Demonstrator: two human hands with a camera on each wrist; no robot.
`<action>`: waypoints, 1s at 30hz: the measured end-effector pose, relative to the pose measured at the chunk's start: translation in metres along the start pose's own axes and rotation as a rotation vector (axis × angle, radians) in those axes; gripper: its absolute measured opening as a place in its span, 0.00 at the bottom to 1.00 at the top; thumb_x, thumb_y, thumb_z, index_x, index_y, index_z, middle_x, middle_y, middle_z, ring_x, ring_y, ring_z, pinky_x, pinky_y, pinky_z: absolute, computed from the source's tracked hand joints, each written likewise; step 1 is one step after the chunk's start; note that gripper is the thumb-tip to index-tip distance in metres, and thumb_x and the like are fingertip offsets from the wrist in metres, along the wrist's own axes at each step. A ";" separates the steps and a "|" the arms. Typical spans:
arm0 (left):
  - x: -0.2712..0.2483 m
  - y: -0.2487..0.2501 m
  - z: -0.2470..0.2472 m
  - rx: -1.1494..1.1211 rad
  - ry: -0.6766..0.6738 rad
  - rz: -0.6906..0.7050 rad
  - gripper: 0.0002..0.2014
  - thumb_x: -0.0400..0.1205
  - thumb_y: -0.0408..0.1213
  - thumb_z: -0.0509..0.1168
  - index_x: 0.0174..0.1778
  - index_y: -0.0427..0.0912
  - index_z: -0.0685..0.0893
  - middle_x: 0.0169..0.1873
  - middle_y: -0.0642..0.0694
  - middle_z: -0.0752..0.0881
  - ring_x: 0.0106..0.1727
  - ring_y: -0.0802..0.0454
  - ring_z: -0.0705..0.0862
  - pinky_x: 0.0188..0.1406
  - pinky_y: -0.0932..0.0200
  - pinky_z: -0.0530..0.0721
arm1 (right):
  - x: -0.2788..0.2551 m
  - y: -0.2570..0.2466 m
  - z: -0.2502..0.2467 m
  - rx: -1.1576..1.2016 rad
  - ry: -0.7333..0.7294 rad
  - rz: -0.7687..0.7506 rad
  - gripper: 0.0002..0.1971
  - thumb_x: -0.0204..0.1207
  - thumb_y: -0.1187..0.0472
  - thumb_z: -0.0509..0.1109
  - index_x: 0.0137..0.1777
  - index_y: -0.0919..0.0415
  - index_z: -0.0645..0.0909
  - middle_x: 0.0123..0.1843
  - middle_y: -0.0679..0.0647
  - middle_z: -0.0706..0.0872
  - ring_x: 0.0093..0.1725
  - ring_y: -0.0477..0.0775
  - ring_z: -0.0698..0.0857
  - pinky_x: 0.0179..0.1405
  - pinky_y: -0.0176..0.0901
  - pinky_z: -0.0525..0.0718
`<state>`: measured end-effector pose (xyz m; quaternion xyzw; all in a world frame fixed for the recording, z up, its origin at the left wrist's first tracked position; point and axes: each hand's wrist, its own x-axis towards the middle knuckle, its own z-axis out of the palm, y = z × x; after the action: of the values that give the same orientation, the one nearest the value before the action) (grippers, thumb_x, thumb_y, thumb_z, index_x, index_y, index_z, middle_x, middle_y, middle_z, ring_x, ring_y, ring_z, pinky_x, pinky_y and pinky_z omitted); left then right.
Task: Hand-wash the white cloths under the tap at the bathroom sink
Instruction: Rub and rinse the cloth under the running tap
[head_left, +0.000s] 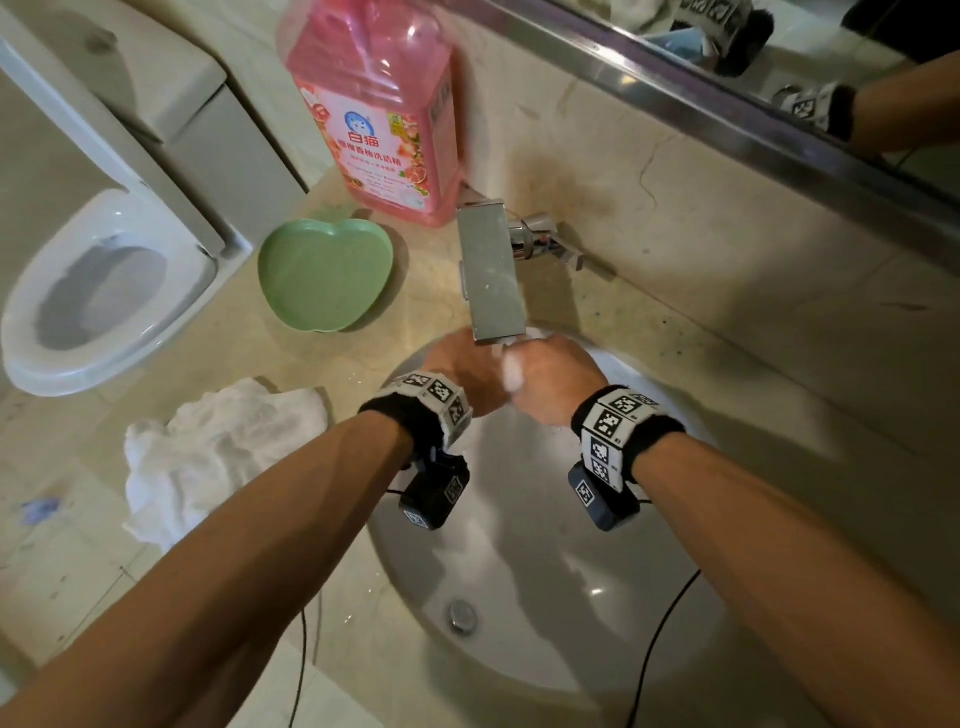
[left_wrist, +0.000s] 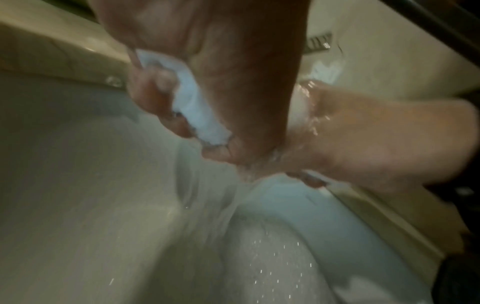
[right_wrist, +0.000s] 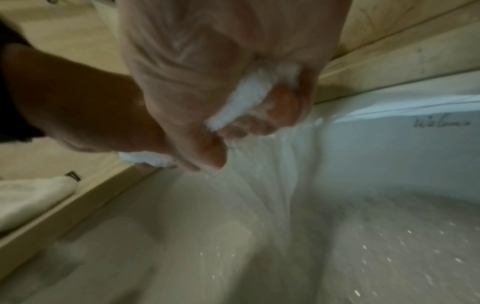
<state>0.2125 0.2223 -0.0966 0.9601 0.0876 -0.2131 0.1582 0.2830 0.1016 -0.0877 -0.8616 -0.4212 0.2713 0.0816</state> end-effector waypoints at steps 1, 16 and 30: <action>-0.001 -0.003 -0.003 -0.059 -0.019 0.022 0.21 0.81 0.50 0.55 0.71 0.56 0.73 0.63 0.46 0.84 0.60 0.44 0.83 0.57 0.54 0.79 | 0.001 0.000 0.000 0.027 -0.003 -0.002 0.11 0.70 0.51 0.76 0.52 0.49 0.84 0.49 0.53 0.90 0.48 0.58 0.88 0.47 0.43 0.84; -0.061 -0.039 0.010 -0.719 0.124 -0.082 0.32 0.77 0.52 0.72 0.74 0.46 0.69 0.64 0.46 0.82 0.61 0.48 0.83 0.61 0.46 0.83 | -0.004 -0.016 -0.005 0.868 0.102 0.198 0.27 0.60 0.36 0.84 0.54 0.50 0.87 0.41 0.47 0.92 0.33 0.42 0.88 0.33 0.38 0.86; -0.063 -0.028 0.010 -1.064 0.179 -0.197 0.13 0.89 0.45 0.57 0.65 0.47 0.80 0.53 0.52 0.84 0.54 0.56 0.85 0.48 0.71 0.82 | -0.005 -0.018 0.010 1.101 0.067 0.211 0.16 0.81 0.55 0.73 0.67 0.57 0.80 0.55 0.57 0.92 0.52 0.58 0.92 0.40 0.56 0.92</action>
<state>0.1456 0.2389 -0.0856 0.7494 0.2860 -0.0705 0.5930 0.2625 0.1082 -0.0870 -0.7375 -0.1261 0.4303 0.5050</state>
